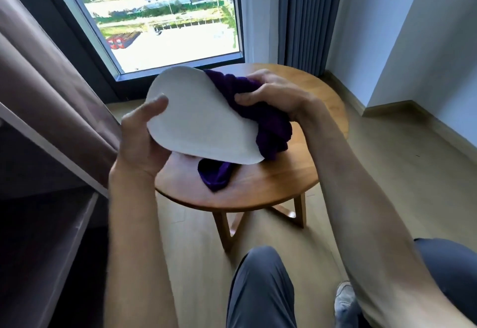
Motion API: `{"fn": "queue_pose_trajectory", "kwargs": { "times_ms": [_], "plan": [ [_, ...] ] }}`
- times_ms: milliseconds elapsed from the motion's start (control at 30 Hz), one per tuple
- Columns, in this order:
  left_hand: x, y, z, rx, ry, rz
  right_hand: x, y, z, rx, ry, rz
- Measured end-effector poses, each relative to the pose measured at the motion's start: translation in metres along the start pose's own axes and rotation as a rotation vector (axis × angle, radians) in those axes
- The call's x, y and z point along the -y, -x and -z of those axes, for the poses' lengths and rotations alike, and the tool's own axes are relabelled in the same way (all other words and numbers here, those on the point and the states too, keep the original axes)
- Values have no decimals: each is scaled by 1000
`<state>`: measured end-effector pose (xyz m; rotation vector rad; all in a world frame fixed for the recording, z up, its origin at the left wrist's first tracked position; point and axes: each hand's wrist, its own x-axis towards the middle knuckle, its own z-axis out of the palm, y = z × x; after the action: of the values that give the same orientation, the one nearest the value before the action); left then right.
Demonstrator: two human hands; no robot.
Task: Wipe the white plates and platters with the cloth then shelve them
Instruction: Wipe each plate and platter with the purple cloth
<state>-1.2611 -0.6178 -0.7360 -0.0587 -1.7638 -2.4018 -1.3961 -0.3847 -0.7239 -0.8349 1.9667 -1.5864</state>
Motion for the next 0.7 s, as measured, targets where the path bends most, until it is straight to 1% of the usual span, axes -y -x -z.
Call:
{"fn": "queue_pose_trajectory", "kwargs": {
  "times_ms": [33, 67, 133, 167, 233, 300, 367, 467, 533, 600, 667, 700],
  "plan": [
    [-9, -1, 2, 78, -52, 49, 4, -1, 1, 42, 58, -19],
    [-15, -3, 2, 116, -110, 111, 7, -2, 3, 79, 131, -36],
    [-21, -9, 1, 110, -230, 196, 12, -3, 3, 111, 248, -43],
    [-21, -12, -1, 93, -290, 196, 12, -5, 2, 100, 262, -35],
    [-17, -15, -6, 42, -391, 129, 9, -7, 1, 20, 215, -10],
    [-14, -15, -8, -15, -386, 38, 0, -6, 3, -82, 119, 9],
    [-9, -14, -11, -117, -298, -18, -14, -4, 7, -204, -54, 6],
    [16, -13, -33, -311, -125, -82, -29, -4, -10, -394, -525, -1],
    [40, -10, -58, -464, -48, -126, -37, -8, -27, -571, -748, -27],
    [61, -11, -78, -631, 40, -179, -41, -11, -43, -666, -876, -65],
    [75, -16, -94, -760, 92, -252, -42, -12, -59, -695, -896, -74],
    [79, -18, -101, -814, 77, -287, -43, -13, -68, -690, -885, -74]
  ]
}}
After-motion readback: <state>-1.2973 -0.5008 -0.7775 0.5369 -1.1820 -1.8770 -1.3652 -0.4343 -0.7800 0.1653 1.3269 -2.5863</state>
